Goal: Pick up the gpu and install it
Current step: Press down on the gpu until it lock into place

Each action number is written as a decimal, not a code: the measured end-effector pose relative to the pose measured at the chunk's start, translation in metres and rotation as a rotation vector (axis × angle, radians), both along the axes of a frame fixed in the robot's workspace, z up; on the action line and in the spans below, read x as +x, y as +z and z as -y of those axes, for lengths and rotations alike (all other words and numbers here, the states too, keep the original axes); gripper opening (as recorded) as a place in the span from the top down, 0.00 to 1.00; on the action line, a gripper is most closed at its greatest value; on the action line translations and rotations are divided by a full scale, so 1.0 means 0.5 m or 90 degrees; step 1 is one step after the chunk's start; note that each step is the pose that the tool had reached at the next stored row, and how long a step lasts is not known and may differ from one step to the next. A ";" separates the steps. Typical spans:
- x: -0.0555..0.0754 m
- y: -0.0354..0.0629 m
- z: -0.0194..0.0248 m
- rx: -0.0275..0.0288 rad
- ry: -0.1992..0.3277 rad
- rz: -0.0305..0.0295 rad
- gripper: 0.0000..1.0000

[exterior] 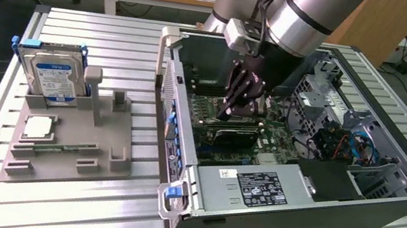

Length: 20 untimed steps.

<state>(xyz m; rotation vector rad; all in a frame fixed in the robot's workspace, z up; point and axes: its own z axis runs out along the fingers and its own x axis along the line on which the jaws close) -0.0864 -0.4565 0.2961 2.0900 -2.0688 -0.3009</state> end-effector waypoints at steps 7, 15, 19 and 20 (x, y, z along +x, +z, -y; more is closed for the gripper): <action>0.000 0.000 0.0000 0.0001 0.000 0.0000 0.90; 0.002 0.000 0.0000 0.0001 0.000 -0.0013 0.90; 0.002 -0.002 -0.0005 0.0000 0.000 -0.0226 0.90; 0.003 -0.002 -0.0006 0.0000 0.000 -0.0273 0.90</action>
